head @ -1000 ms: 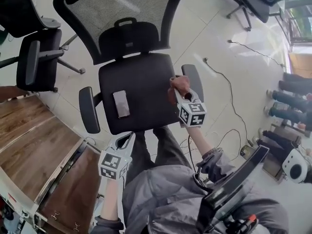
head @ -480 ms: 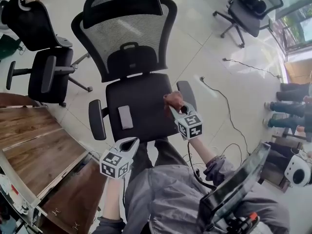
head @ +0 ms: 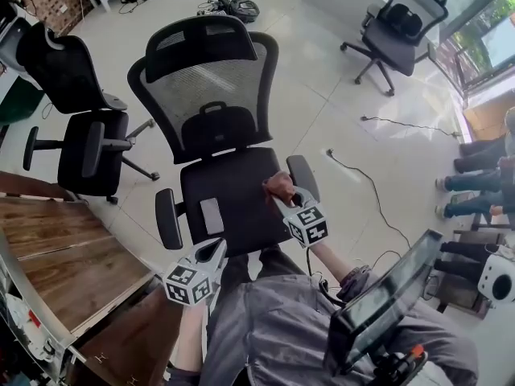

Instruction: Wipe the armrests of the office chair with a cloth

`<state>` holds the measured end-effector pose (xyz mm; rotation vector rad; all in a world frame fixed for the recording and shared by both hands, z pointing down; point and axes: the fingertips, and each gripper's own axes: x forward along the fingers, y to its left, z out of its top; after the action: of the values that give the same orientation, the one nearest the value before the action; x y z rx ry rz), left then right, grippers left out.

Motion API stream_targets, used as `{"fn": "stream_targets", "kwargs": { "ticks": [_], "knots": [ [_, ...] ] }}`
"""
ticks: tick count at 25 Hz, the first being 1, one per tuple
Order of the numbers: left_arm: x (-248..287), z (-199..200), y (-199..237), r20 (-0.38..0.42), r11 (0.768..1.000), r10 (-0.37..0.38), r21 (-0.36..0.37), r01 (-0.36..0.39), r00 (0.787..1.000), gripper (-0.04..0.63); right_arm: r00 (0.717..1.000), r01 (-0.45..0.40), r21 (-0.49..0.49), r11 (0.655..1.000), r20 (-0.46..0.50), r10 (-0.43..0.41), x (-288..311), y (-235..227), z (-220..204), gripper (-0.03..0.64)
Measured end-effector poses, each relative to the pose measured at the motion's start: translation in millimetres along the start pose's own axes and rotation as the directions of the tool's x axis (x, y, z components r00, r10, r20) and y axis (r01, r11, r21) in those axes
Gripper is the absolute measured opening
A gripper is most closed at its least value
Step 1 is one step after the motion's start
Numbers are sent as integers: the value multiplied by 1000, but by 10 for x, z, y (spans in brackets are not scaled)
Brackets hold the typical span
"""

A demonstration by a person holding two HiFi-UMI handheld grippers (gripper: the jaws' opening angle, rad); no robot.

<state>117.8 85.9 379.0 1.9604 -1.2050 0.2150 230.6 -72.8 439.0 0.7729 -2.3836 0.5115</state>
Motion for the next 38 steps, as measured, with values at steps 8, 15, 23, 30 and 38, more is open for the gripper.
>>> {"fn": "stream_targets", "kwargs": {
  "ticks": [8,15,23,30,38],
  "knots": [
    [-33,96,-9,6,1000,19,10,-19,1000,10,1000,1,-18,1000,16,0,-122,-77,148,96],
    [-58,181,-83,32,999,50,2,-50,998,9,999,-25,-42,999,39,26,-211,-100,306,97],
    [-32,81,-108,50,991,127,-56,-124,991,10,995,-102,-111,989,11,104,-167,-187,248,97],
    [-263,-453,202,56,938,308,-182,-294,950,10,931,-363,-221,905,-118,344,824,448,89,97],
    [-412,-1208,506,31,910,335,-270,-315,942,11,813,-583,-332,742,-236,533,2179,1679,89,97]
  ]
}}
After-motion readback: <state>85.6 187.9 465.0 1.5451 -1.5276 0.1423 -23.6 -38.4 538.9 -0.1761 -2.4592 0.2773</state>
